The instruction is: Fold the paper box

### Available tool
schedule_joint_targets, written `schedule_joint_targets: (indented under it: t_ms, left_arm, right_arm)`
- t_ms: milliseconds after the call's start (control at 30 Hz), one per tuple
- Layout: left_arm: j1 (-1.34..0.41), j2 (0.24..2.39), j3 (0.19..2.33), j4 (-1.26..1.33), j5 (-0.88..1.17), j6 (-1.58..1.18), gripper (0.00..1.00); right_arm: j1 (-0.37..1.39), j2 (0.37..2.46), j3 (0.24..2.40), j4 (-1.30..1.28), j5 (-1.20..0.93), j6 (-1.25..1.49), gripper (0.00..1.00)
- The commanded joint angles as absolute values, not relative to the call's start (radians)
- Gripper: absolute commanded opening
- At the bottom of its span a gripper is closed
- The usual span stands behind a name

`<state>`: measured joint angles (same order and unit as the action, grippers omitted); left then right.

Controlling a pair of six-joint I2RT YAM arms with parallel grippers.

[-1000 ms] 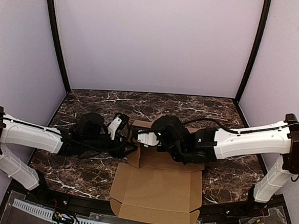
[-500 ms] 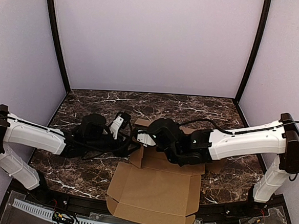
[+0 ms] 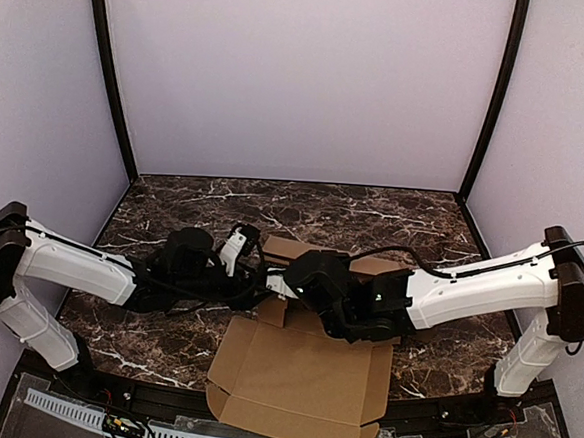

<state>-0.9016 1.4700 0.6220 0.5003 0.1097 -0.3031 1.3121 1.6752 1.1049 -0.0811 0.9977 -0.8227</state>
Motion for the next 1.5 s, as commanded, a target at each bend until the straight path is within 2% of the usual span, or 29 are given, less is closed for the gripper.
schedule_joint_targets:
  t_ms: [0,333,633,867,1467]
  left_arm:
    - [-0.907,1.496,0.616,0.555,0.082,-0.297,0.57]
    - [-0.907,1.528,0.577,0.653,0.027,-0.255,0.56]
    - [-0.918,1.601,0.496,0.894,0.012,-0.216,0.53]
    - [-0.953,1.689,0.459,1.075,-0.108,-0.178,0.50]
    - [-0.961,1.828,0.560,1.108,-0.265,-0.163,0.54]
  right_arm:
    - [1.362,1.730,1.033,-0.236,0.860,-0.749,0.00]
    - [1.394,1.744,1.029,-0.284,0.826,-0.673,0.00]
    - [1.398,1.740,1.058,-0.351,0.815,-0.593,0.00]
    - [1.402,1.735,1.065,-0.370,0.809,-0.558,0.00]
    - [1.435,1.716,1.069,-0.403,0.808,-0.487,0.00]
